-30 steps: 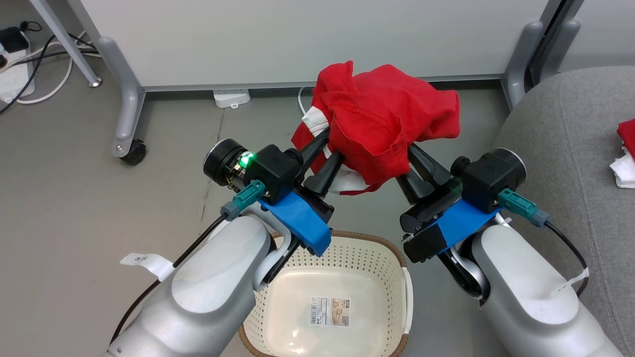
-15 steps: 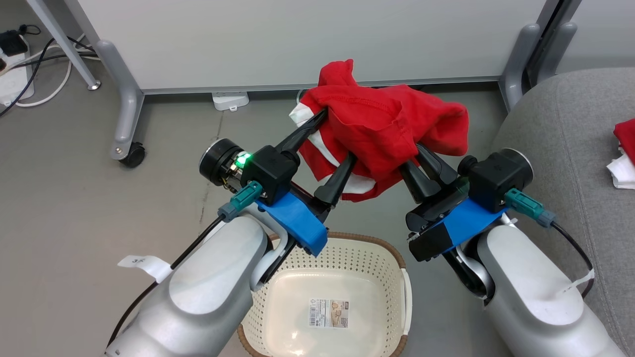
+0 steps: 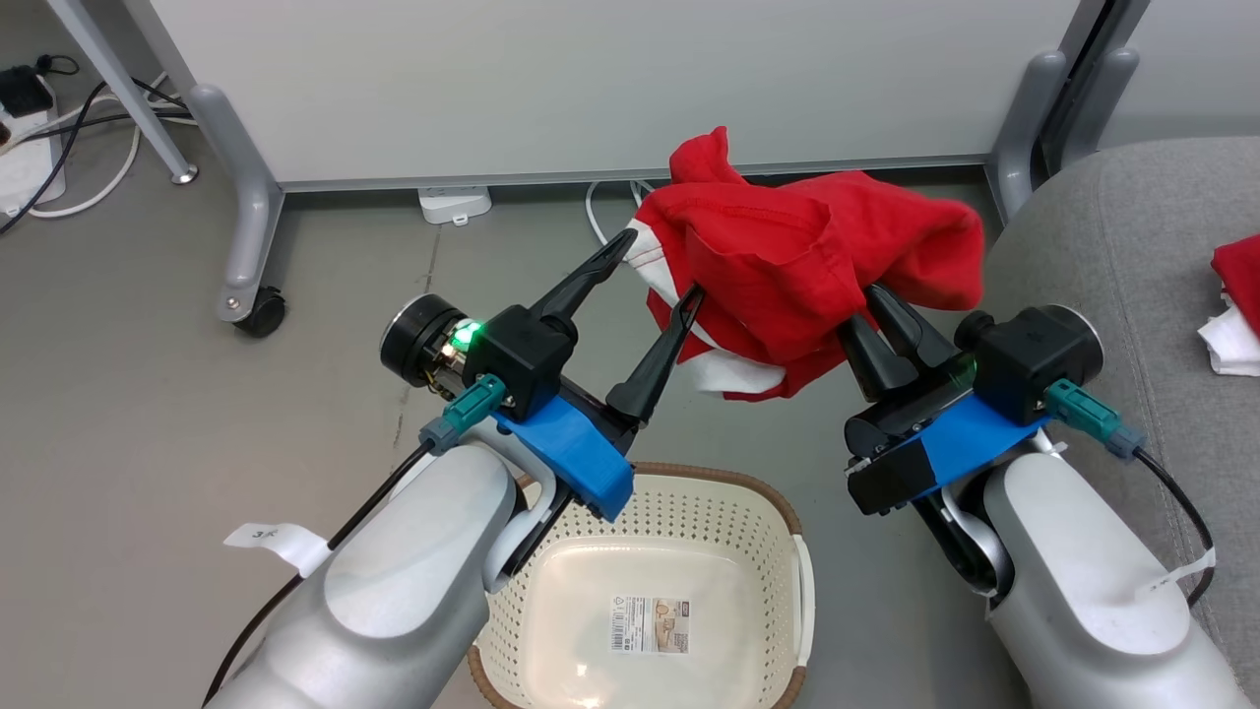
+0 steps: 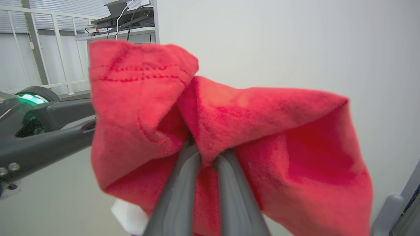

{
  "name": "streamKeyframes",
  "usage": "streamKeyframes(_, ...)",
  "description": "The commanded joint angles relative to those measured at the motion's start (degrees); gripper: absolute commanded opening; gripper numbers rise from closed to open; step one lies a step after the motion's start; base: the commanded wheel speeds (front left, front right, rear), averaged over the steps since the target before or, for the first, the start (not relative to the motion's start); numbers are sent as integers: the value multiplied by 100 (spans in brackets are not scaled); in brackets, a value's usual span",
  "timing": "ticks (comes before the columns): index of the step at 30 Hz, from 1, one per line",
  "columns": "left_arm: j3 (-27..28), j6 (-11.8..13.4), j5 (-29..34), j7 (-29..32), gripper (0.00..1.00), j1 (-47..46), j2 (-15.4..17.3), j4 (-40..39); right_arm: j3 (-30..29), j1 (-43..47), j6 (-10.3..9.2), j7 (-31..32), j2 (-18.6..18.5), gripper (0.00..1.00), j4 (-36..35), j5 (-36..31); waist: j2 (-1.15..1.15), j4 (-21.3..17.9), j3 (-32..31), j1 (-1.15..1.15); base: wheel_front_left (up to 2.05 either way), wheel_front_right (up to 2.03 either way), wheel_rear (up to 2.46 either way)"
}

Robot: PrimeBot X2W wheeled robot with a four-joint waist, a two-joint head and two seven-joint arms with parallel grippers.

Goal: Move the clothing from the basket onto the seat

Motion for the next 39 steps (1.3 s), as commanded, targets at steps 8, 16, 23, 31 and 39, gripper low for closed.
streamKeyframes(8, 76, 28, 48, -26, 100, 87, 86, -44, -416, 296, 3, -21, -2, 0, -159, -159, 0, -245, 121, 0, 0, 0, 0)
streamKeyframes(16, 54, 12, 85, -24, 100, -9, 136, -69, -835, 598, 3, -21, 24, 0, -471, -344, 0, -728, 359, 0, 0, 0, 0)
streamKeyframes(23, -24, -25, 109, -9, 100, -153, 186, -23, -1191, 806, 3, -21, 146, 0, -762, -449, 0, -1277, 558, 0, 0, 0, 0)
streamKeyframes(31, -186, -49, 112, 57, 100, -260, 209, -6, -1605, 1163, 3, -21, 344, 0, -1090, -569, 0, -1876, 741, 0, 0, 0, 0)
streamKeyframes(39, -312, -58, 137, 143, 100, -373, 271, -49, -1792, 1424, 3, -21, 530, 0, -1301, -637, 0, -2445, 927, 0, 0, 0, 0)
